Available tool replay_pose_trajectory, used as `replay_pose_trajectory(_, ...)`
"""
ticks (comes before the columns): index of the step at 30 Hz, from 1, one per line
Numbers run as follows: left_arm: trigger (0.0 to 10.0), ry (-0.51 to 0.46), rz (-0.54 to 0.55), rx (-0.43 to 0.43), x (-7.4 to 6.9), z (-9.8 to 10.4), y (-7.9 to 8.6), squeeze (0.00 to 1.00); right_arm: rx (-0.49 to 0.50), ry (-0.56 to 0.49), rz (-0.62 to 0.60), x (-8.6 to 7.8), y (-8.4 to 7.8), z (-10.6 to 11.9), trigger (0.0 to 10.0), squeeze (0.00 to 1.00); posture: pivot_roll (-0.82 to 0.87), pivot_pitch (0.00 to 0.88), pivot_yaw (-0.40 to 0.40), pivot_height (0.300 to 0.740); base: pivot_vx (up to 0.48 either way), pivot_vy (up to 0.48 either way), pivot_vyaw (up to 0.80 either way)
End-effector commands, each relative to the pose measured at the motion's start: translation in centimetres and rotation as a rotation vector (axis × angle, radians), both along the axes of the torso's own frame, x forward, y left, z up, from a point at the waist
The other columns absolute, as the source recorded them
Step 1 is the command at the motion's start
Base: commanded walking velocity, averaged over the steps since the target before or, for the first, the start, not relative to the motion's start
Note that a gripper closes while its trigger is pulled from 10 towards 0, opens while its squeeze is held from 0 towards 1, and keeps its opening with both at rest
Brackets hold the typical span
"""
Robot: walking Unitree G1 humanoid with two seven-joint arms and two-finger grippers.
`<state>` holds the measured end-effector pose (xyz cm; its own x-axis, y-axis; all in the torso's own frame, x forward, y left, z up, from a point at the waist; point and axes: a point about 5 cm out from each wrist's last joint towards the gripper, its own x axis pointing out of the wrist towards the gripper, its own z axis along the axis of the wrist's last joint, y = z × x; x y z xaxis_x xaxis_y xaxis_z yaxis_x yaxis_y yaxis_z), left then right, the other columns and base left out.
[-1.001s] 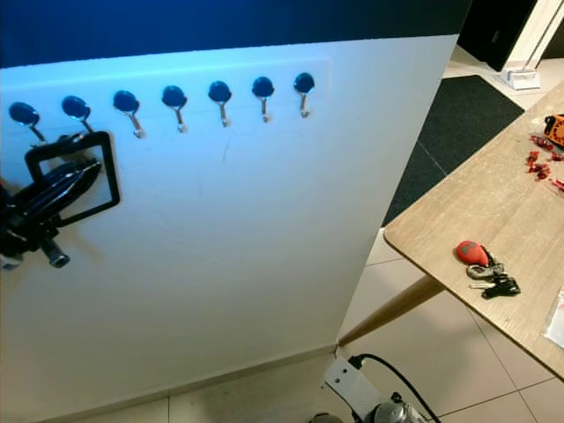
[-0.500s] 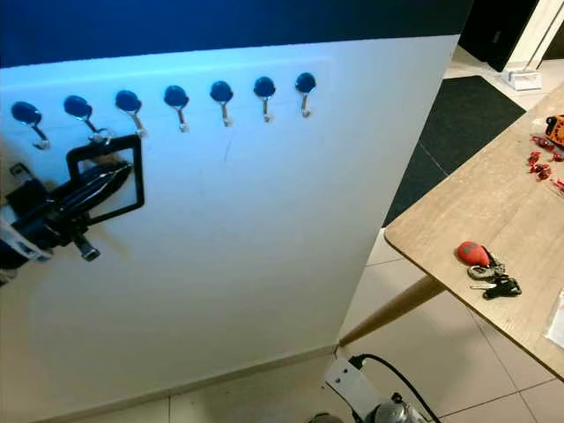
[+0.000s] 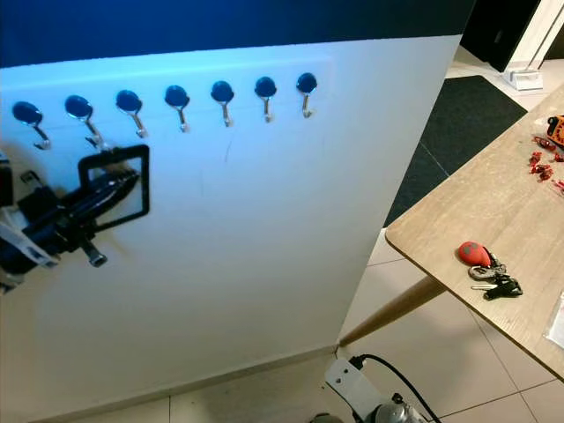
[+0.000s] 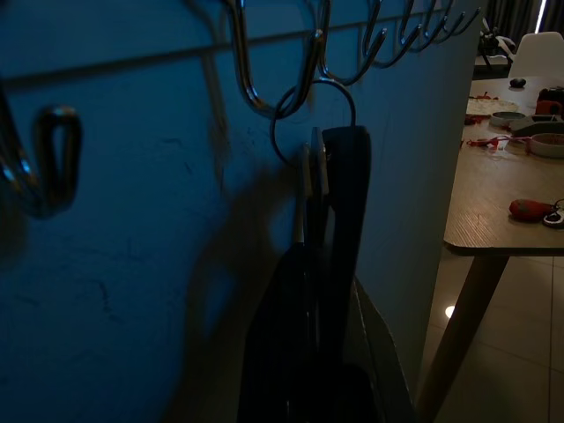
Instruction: Hang keys on a hook
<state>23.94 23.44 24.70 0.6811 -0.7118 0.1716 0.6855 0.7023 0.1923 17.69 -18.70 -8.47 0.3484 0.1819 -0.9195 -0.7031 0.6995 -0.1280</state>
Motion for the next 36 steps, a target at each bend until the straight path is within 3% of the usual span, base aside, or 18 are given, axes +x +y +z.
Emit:
replay_pose_trajectory(1,10.0,0.018,-0.034,0.008,-0.2,-0.5,-0.8,0.0,-0.024,0.082,0.006,-2.2,-0.4,-0.9,10.0,0.0,-0.01,0.102,0.003,0.74,0.0,0.0,0.0)
replay_pose_trajectory(12,10.0,0.044,-0.072,0.027,-0.2,-1.3,-1.7,0.0,-0.024,0.085,0.006,-2.3,-0.3,-1.0,10.0,0.0,-0.01,0.104,0.006,0.74,0.0,0.0,0.0)
replay_pose_trajectory(13,10.0,0.049,-0.074,0.008,-0.2,-1.3,-1.7,0.24,-0.025,0.084,0.006,-2.3,-0.3,-1.0,10.0,0.0,-0.01,0.104,0.006,0.74,0.0,0.0,0.0)
replay_pose_trajectory(14,10.0,0.053,-0.076,-0.005,-0.1,-1.2,-1.7,0.24,-0.025,0.084,0.006,-2.3,-0.3,-1.0,10.0,0.0,-0.01,0.104,0.006,0.74,0.0,0.0,0.0)
replay_pose_trajectory(15,10.0,0.052,-0.081,-0.012,-0.2,-1.1,-1.8,1.0,-0.024,0.084,0.006,-2.3,-0.3,-1.0,10.0,0.0,-0.01,0.104,0.004,0.74,0.0,0.0,0.0)
replay_pose_trajectory(29,10.0,0.067,-0.08,-0.02,-0.8,-1.6,-1.2,1.0,-0.028,0.083,0.016,-2.2,-0.4,-0.9,10.0,0.0,-0.01,0.098,-0.004,0.74,0.0,0.0,0.0)
replay_pose_trajectory(36,10.0,0.188,-0.058,-0.042,-2.0,-4.5,0.4,1.0,-0.027,0.084,0.019,-2.1,-0.4,-0.9,10.0,0.0,0.0,0.099,-0.004,0.74,0.0,0.0,0.0)
